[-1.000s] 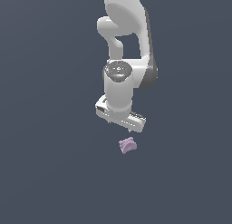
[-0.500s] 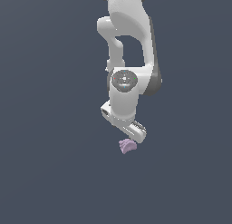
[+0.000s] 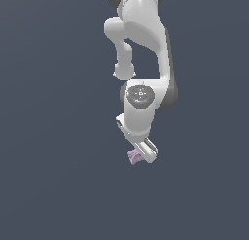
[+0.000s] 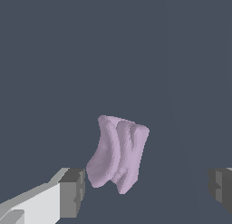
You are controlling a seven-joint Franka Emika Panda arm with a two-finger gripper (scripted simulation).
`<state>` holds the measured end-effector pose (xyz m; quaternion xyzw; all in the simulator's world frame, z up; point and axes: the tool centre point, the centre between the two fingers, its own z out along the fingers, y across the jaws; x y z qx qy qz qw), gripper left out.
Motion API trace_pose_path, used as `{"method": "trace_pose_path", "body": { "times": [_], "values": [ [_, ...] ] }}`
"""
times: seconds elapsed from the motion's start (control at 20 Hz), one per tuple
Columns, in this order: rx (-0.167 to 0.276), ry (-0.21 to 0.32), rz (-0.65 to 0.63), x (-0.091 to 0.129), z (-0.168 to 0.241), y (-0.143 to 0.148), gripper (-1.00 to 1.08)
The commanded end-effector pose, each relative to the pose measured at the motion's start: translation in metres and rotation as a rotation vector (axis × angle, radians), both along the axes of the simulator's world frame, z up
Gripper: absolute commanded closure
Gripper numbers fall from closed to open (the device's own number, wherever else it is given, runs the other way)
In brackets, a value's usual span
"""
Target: Pick up the object and move it to a goal position.
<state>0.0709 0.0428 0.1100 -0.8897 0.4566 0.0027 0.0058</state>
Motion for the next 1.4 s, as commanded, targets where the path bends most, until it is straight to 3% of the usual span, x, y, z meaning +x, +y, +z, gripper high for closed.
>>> {"method": "trace_pose_path", "body": {
  "times": [0.0,0.6,1.05,1.35],
  "values": [
    [-0.003,0.001,-0.059,0.004,-0.004,0.004,-0.92],
    [-0.012,0.002,-0.221,0.013,-0.016,0.015,-0.92],
    [-0.012,0.002,-0.232,0.013,-0.021,0.016,-0.92],
    [-0.013,0.002,-0.235,0.013,-0.050,0.016,-0.92]
  ]
}}
